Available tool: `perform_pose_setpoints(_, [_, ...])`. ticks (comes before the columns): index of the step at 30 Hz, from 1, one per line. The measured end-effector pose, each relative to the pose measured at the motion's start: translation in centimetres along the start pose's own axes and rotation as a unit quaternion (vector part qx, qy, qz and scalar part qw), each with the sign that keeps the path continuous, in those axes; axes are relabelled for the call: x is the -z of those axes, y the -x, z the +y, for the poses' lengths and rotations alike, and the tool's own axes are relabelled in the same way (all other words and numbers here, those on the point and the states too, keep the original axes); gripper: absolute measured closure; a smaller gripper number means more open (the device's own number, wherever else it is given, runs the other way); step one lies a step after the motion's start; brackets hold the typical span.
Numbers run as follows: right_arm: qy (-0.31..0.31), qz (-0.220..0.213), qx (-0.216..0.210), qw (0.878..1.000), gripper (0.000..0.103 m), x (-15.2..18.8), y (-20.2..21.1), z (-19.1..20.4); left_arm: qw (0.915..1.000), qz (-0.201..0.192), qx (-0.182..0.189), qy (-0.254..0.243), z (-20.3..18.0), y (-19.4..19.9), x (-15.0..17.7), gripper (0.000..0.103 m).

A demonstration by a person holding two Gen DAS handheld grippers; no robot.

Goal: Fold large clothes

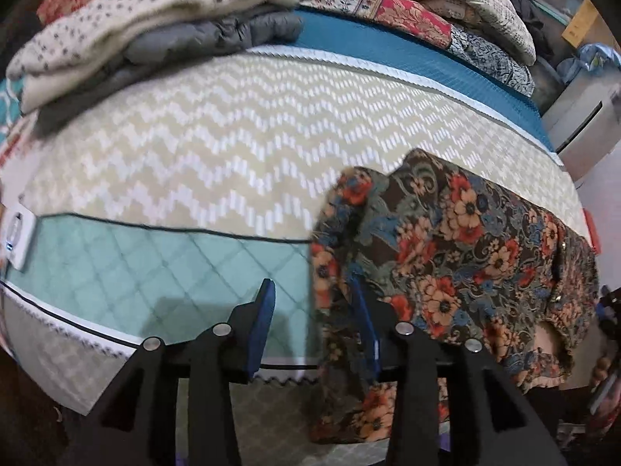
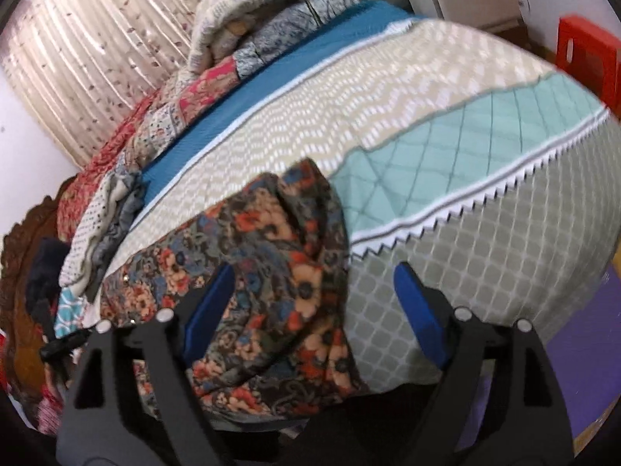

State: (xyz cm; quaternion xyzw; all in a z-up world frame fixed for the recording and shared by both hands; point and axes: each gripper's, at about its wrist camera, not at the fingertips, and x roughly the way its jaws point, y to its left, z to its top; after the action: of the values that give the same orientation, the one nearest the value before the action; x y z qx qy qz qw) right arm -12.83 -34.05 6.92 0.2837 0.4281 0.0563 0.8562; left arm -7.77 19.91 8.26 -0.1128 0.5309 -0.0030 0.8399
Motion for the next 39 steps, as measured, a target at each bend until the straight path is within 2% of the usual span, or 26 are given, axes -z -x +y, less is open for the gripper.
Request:
perform_pose_setpoints(2, [-0.008, 0.014, -0.011, 1.000, 0.021, 0.3, -0.8, -0.4, 0.9999, 0.004, 0.015, 0.007, -0.1, -0.7, 0.0, 0.081])
perform_pose_setpoints(5, [-0.004, 0.013, -0.012, 1.000, 0.015, 0.8, -1.6, 0.0, 0.9976, 0.029, 0.049, 0.040, 0.3, -2.2, -0.3, 0.081])
perform_pose_setpoints(8, [-0.004, 0.028, -0.041, 0.999, 0.014, 1.0, -1.9, 1.0, 0.9956, 0.034, 0.067, 0.056, 0.8, -3.2, -0.4, 0.081])
perform_pose_setpoints(11, [0.012, 0.059, -0.072, 0.996, 0.014, 1.6, -2.8, 2.7, 0.9959, 0.027, 0.072, 0.046, 0.9, -3.0, -0.4, 0.081])
perform_pose_setpoints(12, [0.023, 0.067, -0.070, 0.995, 0.014, 1.9, -3.2, 3.2, 0.9962, 0.025, 0.071, 0.043, 0.9, -3.1, -0.3, 0.083])
perform_pose_setpoints(15, [0.044, 0.067, -0.047, 0.996, 0.013, 2.5, -4.0, 4.1, 0.9987, 0.016, 0.044, 0.020, 0.6, -3.8, 0.2, 0.097])
perform_pose_setpoints(17, [0.037, 0.063, -0.052, 0.996, 0.013, 2.6, -4.1, 3.9, 0.9992, 0.006, 0.039, -0.001, 0.5, -4.1, 0.4, 0.102])
perform_pose_setpoints(21, [0.032, 0.061, -0.062, 0.996, 0.013, 2.6, -4.2, 3.5, 0.9963, 0.002, 0.085, 0.014, 2.0, -4.3, 0.4, 0.103])
perform_pose_setpoints(24, [0.037, 0.060, -0.057, 0.996, 0.012, 2.8, -4.3, 3.5, 0.9945, 0.006, 0.104, 0.013, 2.8, -4.0, 0.3, 0.103])
perform_pose_setpoints(28, [0.054, 0.058, -0.044, 0.996, 0.009, 3.0, -4.7, 4.2, 0.9892, -0.016, 0.143, 0.031, 3.4, -2.3, -0.1, 0.103])
perform_pose_setpoints(30, [0.057, 0.058, -0.040, 0.996, 0.009, 3.2, -4.8, 4.5, 0.9837, -0.010, 0.172, 0.049, 3.7, -2.2, -0.3, 0.103])
perform_pose_setpoints(32, [0.055, 0.059, -0.038, 0.996, 0.009, 3.2, -4.9, 4.6, 0.9729, 0.015, 0.221, 0.066, 3.5, -3.2, -0.3, 0.103])
perform_pose_setpoints(34, [0.050, 0.057, -0.040, 0.996, 0.009, 3.3, -4.9, 4.6, 0.9709, 0.047, 0.227, 0.061, 2.5, -4.7, -0.2, 0.103])
perform_pose_setpoints(35, [0.048, 0.055, -0.041, 0.996, 0.009, 3.4, -4.8, 4.6, 0.9734, 0.059, 0.216, 0.051, 1.8, -5.6, -0.2, 0.103])
perform_pose_setpoints(39, [0.051, 0.055, -0.039, 0.996, 0.009, 3.4, -4.8, 4.6, 0.9758, 0.050, 0.211, 0.028, -0.1, -5.7, -0.2, 0.103])
